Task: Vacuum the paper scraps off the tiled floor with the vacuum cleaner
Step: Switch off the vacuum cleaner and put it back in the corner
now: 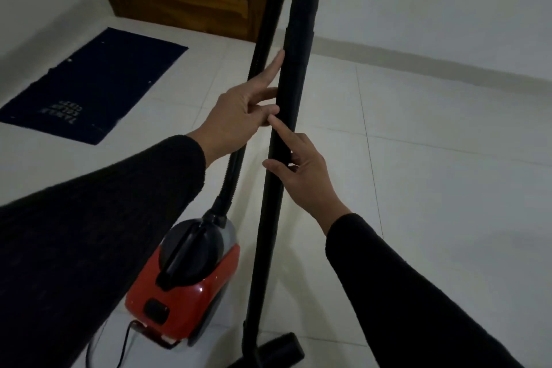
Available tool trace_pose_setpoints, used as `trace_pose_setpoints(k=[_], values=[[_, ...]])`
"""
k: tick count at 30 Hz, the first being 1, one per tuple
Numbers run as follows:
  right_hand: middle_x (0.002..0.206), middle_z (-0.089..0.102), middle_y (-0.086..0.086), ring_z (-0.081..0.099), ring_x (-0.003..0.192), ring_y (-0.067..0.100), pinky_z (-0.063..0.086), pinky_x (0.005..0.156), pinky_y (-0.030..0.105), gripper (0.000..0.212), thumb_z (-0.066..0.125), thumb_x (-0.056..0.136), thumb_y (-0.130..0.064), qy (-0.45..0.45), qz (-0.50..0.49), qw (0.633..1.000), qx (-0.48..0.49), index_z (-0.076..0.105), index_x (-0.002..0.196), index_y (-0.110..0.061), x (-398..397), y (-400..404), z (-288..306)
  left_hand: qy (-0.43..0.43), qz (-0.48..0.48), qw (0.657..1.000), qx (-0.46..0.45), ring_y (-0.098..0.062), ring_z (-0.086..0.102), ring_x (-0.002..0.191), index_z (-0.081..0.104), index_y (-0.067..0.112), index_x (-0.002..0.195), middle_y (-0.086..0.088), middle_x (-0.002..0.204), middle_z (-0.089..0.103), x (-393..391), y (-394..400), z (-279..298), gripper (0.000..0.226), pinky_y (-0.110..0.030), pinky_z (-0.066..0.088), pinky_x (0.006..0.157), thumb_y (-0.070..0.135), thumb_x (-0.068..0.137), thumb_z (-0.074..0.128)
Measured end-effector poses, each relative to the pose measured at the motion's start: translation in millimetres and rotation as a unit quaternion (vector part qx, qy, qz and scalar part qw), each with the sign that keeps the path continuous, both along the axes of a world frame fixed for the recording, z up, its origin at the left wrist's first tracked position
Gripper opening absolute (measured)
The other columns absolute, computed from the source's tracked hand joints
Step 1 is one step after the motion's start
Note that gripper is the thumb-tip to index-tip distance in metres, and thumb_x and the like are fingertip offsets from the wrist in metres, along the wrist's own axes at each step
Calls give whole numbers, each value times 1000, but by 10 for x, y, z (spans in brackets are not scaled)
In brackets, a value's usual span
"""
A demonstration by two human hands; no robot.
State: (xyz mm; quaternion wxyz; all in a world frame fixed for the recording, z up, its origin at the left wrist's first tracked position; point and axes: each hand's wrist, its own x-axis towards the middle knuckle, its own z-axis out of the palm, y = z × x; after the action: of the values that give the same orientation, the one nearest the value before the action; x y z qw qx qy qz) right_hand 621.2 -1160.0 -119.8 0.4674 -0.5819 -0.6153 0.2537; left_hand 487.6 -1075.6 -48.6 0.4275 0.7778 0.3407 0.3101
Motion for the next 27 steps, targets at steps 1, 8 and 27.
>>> trace_pose_setpoints(k=[1,8,27], values=[[99,52,-7,54,87,0,46,79,10,72,72,86,-13,9,-2,1000,6,37,138,-49,-31,49,-29,-6,-14,1000,-13,1,45,126,16,52,142,2,151,39,-43,46,-61,74,-13,48,93,2,97,45],[123,47,-11,56,115,7,52,96,19,80,74,84,-6,3,109,994,-7,35,137,-51,-155,13,-477,-49,-58,997,-25,-2,54,119,18,47,137,2,139,50,-246,149,-514,71,-8,49,83,-5,97,44],[151,42,0,55,123,14,52,89,17,62,65,92,-5,42,107,992,56,39,141,-35,-422,-128,-1137,-80,-42,982,-163,-10,66,108,10,39,150,13,114,64,-771,-847,-2119,96,-17,52,90,-1,84,67]])
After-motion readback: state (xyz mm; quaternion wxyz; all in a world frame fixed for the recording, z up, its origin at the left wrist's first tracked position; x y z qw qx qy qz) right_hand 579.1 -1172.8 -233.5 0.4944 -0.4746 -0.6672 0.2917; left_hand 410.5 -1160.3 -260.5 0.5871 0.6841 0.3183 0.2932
